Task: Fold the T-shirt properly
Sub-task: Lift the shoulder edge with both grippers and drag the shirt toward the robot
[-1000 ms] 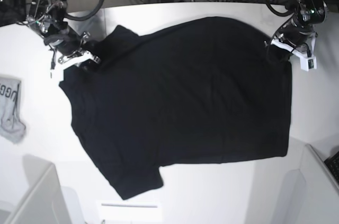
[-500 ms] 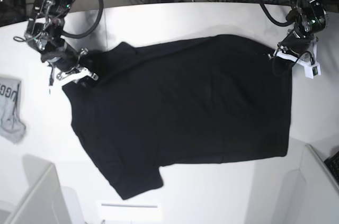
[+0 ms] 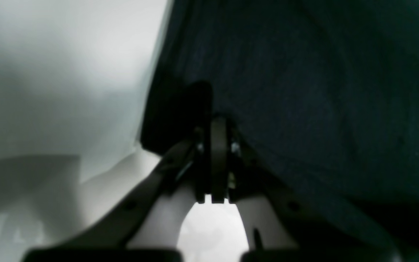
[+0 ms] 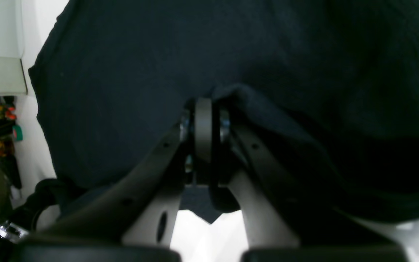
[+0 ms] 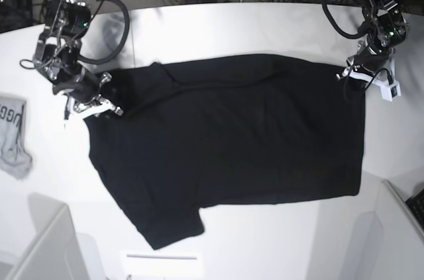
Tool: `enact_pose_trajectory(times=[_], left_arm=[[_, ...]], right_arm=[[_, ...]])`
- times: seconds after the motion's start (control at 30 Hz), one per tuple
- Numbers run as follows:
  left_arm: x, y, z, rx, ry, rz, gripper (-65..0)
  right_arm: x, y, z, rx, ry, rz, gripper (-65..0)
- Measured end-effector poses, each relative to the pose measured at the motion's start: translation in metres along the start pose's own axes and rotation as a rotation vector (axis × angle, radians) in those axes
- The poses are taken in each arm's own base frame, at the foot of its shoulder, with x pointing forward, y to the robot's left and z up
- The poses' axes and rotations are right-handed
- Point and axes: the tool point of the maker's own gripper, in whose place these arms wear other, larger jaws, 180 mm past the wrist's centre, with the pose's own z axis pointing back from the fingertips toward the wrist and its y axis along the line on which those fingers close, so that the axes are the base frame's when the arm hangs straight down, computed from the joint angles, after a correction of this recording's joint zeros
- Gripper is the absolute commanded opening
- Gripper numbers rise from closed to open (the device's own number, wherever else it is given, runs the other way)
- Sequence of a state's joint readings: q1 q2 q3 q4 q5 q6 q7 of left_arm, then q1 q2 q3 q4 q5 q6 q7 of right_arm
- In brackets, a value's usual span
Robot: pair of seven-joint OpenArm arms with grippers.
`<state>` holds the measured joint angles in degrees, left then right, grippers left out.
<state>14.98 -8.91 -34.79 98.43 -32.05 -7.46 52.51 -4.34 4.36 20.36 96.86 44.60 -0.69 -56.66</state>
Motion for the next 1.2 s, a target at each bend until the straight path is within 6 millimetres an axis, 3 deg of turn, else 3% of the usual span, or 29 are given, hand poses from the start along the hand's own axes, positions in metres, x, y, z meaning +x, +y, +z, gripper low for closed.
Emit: enact_pose_trajectory(times=[0.13,0.23,0.43,0.57,0.87,1.03,1.2], left_arm=[[0.008,0.010,-0.001,0.042,-0.030,0.089,-65.0],[0.004,0.013,-0.004,0.055,-0.017,0.122,-65.0],[0.004,0.013,-0.004,0.055,-0.017,0.124,-65.0],[0.017,0.008,-0.009,0.043,-0.041,0.131,-65.0],[0.017,0.007,-0.021,0.035,-0.023,0.162,-65.0],[0.014,0.008,-0.024,0.037,-0.011,0.173,-65.0],[0.027,0.003,-0.027,0.024,-0.038,0.178,-65.0]], right_arm=[[0.005,0.000,-0.007,0.005,0.005,-0.014,-65.0],[0.008,0.000,-0.012,0.007,0.010,-0.024,-65.0],[0.019,0.000,-0.021,0.010,0.015,-0.032,-65.0],[0.026,-0.006,-0.024,-0.004,0.020,-0.033,-65.0],[0.038,-0.003,-0.036,0.007,0.030,-0.058,-65.0],[0.032,0.005,-0.049,-0.006,0.081,0.009,-65.0],[0.039,0.000,-0.057,-0.044,0.051,0.029,-65.0]])
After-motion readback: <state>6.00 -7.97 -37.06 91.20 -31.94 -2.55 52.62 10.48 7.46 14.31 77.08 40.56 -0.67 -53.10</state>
